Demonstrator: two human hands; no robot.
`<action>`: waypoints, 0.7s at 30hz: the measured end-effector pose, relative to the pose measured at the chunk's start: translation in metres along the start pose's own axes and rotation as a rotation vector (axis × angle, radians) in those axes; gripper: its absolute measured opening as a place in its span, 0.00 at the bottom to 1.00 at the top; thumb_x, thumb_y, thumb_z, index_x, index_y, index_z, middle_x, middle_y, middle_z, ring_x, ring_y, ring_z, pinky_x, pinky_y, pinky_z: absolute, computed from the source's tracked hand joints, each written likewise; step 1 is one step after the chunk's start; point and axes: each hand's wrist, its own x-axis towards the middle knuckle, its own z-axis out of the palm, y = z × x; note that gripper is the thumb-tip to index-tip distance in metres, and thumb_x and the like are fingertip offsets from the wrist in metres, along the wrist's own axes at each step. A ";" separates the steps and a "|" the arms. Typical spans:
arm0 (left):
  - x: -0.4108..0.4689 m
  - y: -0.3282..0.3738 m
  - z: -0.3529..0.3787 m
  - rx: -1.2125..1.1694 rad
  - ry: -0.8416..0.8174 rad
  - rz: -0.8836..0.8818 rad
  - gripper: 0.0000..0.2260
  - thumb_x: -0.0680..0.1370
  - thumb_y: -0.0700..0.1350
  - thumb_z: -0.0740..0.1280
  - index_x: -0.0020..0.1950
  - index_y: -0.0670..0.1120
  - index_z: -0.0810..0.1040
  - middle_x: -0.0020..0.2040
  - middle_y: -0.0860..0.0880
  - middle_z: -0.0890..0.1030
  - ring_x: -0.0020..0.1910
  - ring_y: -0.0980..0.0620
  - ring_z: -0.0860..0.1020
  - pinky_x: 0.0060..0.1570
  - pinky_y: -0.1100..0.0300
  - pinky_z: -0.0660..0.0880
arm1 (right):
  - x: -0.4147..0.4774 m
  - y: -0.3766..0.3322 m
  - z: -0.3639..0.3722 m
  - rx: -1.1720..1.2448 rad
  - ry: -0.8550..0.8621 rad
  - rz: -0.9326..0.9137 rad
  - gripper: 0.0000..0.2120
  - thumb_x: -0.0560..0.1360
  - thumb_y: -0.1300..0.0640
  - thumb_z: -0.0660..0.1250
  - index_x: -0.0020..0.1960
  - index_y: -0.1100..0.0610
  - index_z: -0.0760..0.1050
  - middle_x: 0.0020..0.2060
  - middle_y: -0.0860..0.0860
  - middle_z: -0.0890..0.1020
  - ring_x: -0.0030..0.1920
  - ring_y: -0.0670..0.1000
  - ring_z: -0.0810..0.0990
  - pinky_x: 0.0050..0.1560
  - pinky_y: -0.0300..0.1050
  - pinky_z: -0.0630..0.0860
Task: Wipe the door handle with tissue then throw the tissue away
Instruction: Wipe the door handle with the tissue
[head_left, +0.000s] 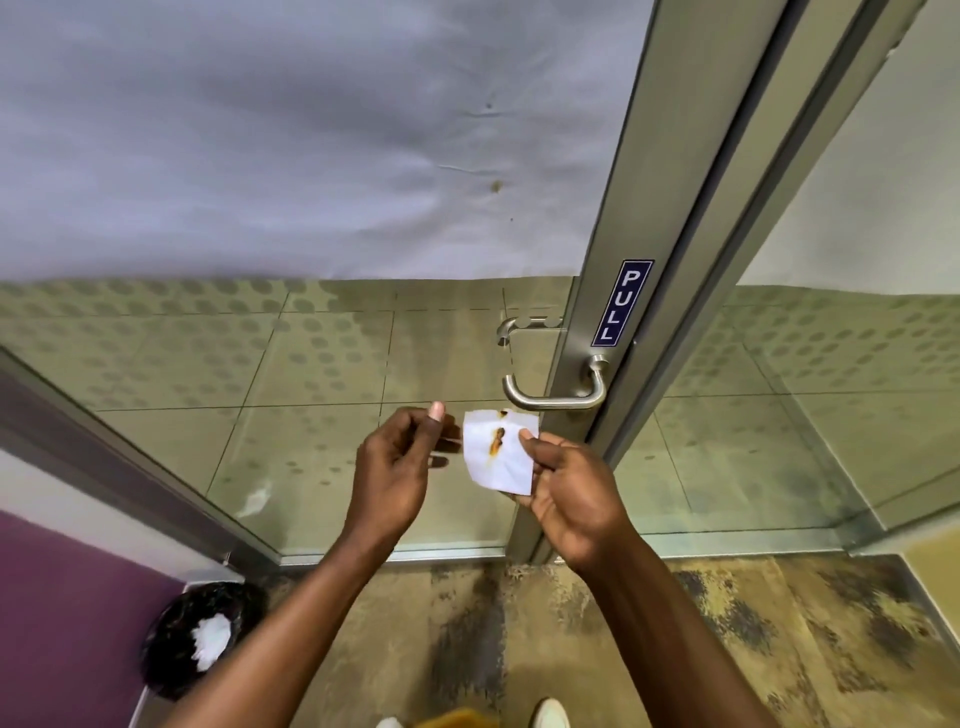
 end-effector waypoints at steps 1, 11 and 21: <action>-0.001 -0.002 0.002 -0.062 -0.048 -0.059 0.18 0.83 0.58 0.71 0.51 0.43 0.87 0.47 0.47 0.91 0.47 0.49 0.90 0.52 0.45 0.86 | 0.000 -0.002 -0.002 -0.022 -0.007 -0.023 0.14 0.85 0.64 0.62 0.67 0.66 0.80 0.60 0.62 0.87 0.64 0.63 0.85 0.71 0.67 0.76; -0.005 -0.001 0.014 -0.137 -0.171 -0.195 0.06 0.76 0.32 0.81 0.47 0.40 0.86 0.36 0.44 0.88 0.33 0.50 0.84 0.36 0.59 0.85 | -0.010 -0.012 -0.017 -0.295 -0.089 -0.244 0.11 0.83 0.62 0.68 0.63 0.61 0.84 0.56 0.57 0.89 0.57 0.57 0.89 0.58 0.51 0.85; -0.010 0.006 0.018 -0.248 -0.264 -0.294 0.07 0.79 0.29 0.74 0.48 0.40 0.90 0.39 0.41 0.87 0.32 0.49 0.81 0.34 0.60 0.82 | -0.020 -0.024 -0.051 -0.607 -0.146 -0.533 0.16 0.77 0.74 0.68 0.48 0.58 0.90 0.47 0.54 0.91 0.50 0.55 0.90 0.50 0.44 0.85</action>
